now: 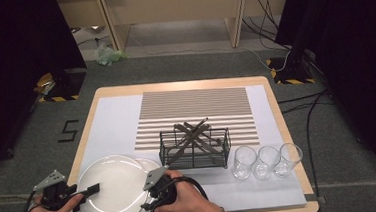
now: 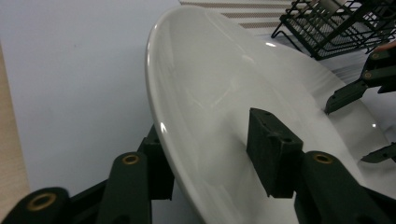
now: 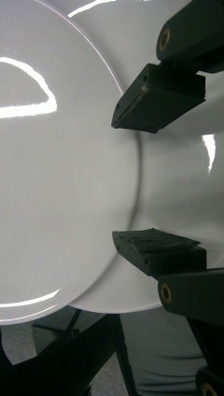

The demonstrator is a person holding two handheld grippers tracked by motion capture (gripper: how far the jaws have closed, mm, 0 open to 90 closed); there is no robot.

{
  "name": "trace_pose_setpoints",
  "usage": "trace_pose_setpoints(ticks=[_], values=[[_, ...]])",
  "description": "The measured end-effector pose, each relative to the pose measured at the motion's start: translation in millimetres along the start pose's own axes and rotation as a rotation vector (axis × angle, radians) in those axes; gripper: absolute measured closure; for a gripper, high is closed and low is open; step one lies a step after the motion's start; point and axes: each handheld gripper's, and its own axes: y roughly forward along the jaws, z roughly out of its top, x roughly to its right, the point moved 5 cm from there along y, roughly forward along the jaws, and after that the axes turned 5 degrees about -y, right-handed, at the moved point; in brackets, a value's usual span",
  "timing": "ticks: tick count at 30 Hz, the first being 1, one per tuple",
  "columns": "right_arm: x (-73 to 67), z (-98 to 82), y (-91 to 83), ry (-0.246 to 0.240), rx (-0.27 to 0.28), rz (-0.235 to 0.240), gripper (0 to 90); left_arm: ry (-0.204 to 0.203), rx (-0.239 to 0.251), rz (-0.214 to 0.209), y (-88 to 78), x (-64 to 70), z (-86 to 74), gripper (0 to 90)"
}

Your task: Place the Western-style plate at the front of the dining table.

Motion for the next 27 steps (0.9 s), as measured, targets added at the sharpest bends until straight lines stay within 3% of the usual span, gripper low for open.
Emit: trace_pose_setpoints(ticks=[6, 7, 10, 12, 13, 15, 16, 19, 23, 27], values=[[1.8, -2.7, -20.9, -0.002, 0.018, -0.029, 39.6, 0.032, 0.056, -0.02, -7.0, 9.2, 12.3, 64.4], [6.8, -4.6, -36.8, 0.001, 0.033, -0.06, 39.6, 0.048, 0.07, -0.03, -8.0, 14.7, 17.1, 66.9], [13.7, -8.1, -62.7, 0.023, 0.054, -0.103, 39.8, 0.058, 0.089, -0.046, -8.5, 20.2, 22.1, 70.9], [15.5, -9.0, -70.8, 0.02, 0.059, -0.116, 39.8, 0.07, 0.112, -0.069, -9.4, 25.8, 27.5, 72.3], [17.9, -10.1, -85.8, 0.02, 0.081, -0.139, 40.1, 0.075, 0.135, -0.097, -10.8, 31.9, 32.8, 75.3], [18.9, -11.1, -98.8, 0.024, 0.098, -0.159, 40.3, 0.084, 0.157, -0.129, -11.5, 38.1, 37.6, 78.0], [18.6, -11.4, -104.0, 0.031, 0.105, -0.168, 40.3, 0.084, 0.157, -0.129, -11.5, 38.1, 37.6, 79.2], [19.3, -13.9, -115.6, 0.031, 0.117, -0.188, 40.6, 0.078, 0.185, -0.201, -11.3, 48.1, 44.9, 82.6], [20.5, -18.2, -123.2, 0.044, 0.12, -0.199, 40.7, 0.09, 0.187, -0.195, -10.4, 52.7, 47.9, 83.3], [22.5, -25.0, -132.3, 0.057, 0.129, -0.218, 41.1, 0.058, 0.21, -0.214, -7.4, 52.5, 50.2, 84.0]])
